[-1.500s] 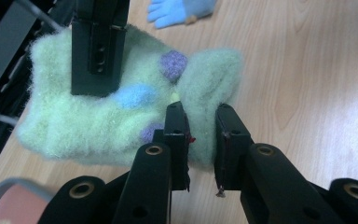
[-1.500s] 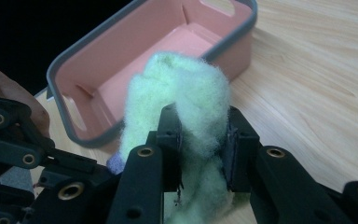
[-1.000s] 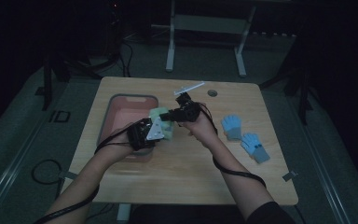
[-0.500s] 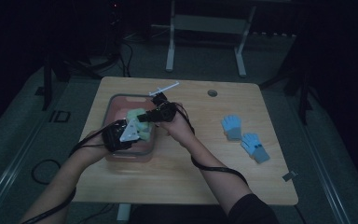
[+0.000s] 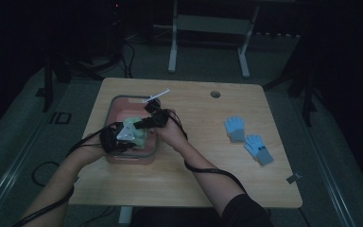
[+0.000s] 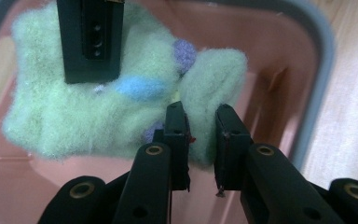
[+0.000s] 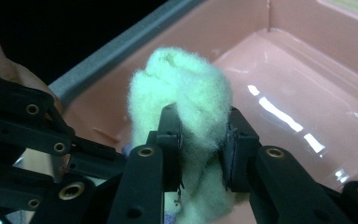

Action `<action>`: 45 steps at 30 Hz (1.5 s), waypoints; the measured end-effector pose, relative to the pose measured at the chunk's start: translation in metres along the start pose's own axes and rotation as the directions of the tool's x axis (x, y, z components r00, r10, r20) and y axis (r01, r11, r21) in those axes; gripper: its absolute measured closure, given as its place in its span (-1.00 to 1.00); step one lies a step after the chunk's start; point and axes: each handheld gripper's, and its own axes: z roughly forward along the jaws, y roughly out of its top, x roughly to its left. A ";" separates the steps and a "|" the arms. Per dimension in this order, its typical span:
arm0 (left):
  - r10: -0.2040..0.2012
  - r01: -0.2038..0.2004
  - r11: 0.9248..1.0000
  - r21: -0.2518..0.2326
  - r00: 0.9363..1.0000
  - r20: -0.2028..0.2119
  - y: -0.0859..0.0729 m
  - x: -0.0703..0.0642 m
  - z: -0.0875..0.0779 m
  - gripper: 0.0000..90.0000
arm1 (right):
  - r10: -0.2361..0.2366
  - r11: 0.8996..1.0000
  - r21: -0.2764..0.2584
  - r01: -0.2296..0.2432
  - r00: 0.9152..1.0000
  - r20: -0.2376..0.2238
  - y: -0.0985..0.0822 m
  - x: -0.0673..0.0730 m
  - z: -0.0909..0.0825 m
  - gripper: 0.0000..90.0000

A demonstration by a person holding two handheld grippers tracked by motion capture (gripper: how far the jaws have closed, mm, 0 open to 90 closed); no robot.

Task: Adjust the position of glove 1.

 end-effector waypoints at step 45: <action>-0.164 0.166 0.986 -0.033 0.985 0.059 0.062 -0.008 0.001 -0.10 | -0.033 0.999 -0.030 0.034 0.999 0.042 -0.046 -0.020 -0.081 0.08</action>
